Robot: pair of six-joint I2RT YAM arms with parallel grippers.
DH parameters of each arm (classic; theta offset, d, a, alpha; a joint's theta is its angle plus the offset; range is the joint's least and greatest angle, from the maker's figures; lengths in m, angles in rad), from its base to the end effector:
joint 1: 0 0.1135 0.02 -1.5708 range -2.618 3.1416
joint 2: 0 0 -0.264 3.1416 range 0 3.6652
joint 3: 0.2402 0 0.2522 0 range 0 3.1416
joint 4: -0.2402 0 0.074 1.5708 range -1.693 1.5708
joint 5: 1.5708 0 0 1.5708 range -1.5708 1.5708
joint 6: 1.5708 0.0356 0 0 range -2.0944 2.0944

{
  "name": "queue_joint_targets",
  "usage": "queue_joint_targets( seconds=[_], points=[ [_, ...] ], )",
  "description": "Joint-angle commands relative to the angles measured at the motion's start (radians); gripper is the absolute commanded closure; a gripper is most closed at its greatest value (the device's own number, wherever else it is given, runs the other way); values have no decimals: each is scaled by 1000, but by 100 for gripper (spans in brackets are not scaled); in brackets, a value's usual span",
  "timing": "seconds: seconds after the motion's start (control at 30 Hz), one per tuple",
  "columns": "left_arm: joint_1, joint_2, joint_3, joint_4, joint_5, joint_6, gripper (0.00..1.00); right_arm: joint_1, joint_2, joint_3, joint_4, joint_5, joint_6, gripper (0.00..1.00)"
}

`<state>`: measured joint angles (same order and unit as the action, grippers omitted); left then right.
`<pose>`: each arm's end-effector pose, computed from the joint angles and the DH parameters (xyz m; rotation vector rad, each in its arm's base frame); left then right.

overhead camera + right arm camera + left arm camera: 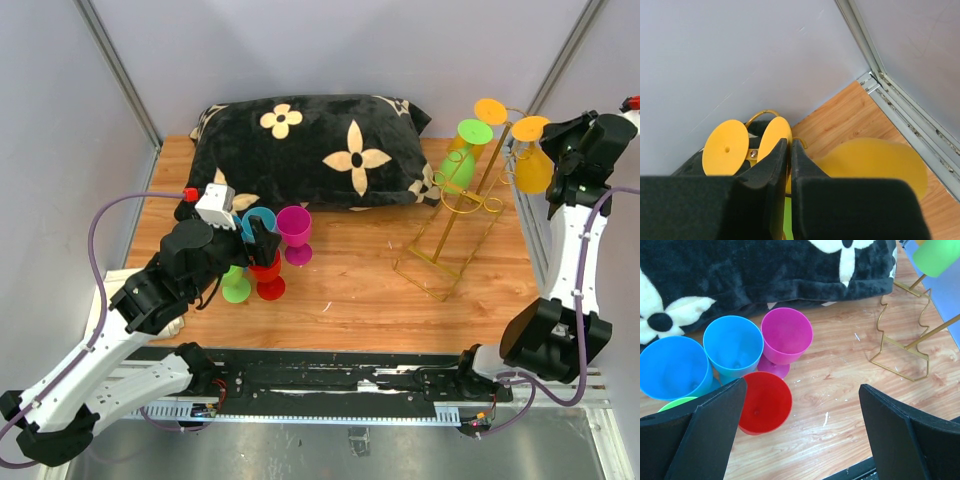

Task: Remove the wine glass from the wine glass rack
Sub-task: Pick up the wine glass from the wine rack.

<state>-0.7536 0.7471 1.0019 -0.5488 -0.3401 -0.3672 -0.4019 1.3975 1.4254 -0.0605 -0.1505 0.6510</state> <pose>0.1184 -0.0948 0.3815 0.1244 1.8689 -0.4626 0.3029 -0.1229 0.4368 0.7064 1.4489 0.3136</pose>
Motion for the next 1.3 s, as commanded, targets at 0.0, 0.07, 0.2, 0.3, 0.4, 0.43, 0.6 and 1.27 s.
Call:
queue_joint_targets(
  seconds=[0.0,0.07,0.2,0.3,0.4,0.43,0.6,1.27],
  points=[
    [8,-12,-9,16,-10,-7,0,-14,-35,-30,55,20,29,97],
    [8,-13,-10,16,-9,-8,0,-14,-48,-48,81,26,54,99],
    [8,-13,-8,16,-7,-9,0,-14,-60,-51,94,32,86,99],
    [8,-19,-3,19,6,-12,0,-15,-66,-49,104,32,96,99],
    [8,-34,5,25,17,-13,0,-15,-73,-45,106,42,92,99],
    [8,-40,8,27,18,-13,0,-14,-74,-43,104,47,88,99],
    [8,-52,18,28,15,-10,0,-15,-85,-45,99,70,74,99],
    [8,-13,28,34,21,-5,0,-14,-58,5,68,117,46,99]
  ],
)
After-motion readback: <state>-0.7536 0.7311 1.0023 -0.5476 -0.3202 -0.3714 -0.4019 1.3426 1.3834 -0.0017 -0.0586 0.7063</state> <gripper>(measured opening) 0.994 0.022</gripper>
